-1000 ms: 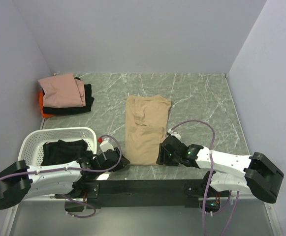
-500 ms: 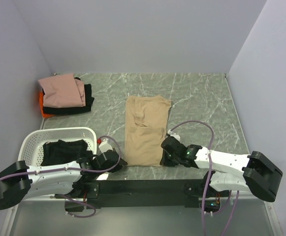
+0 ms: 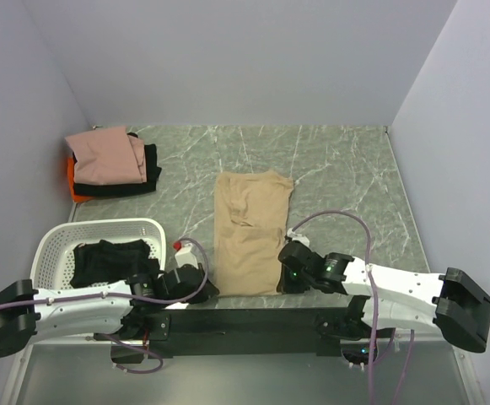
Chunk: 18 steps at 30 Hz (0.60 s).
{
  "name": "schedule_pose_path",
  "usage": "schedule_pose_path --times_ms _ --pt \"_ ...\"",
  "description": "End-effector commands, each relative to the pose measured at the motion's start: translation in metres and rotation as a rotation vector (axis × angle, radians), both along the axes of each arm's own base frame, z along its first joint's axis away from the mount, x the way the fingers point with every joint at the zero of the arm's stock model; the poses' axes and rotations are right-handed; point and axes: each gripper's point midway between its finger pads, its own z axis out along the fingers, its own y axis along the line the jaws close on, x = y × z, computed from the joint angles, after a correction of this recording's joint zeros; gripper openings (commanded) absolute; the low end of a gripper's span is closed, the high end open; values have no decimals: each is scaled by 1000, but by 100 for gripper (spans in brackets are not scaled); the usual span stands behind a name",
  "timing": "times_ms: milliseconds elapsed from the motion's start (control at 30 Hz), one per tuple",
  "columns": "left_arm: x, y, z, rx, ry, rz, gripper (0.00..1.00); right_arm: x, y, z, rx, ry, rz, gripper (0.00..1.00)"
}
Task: Fold and stack the t-shirts
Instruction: Fold the tshirt
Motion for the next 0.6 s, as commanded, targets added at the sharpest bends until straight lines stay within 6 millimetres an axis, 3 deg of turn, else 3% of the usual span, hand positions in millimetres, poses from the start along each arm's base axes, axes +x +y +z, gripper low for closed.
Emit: schedule_pose_path --times_ms 0,133,233,367,567 --pt "-20 -7 1 21 -5 -113 0 -21 -8 -4 -26 46 42 0" --pt "-31 -16 9 17 -21 -166 0 -31 -3 8 -25 45 90 0" --pt "-32 -22 27 -19 -44 -171 0 -38 -5 24 -30 31 121 0" --pt "-33 -31 67 -136 -83 -186 0 -47 -6 50 14 13 165 0" --pt "-33 -38 109 -231 -129 -202 0 -39 -9 89 64 -67 156 0"
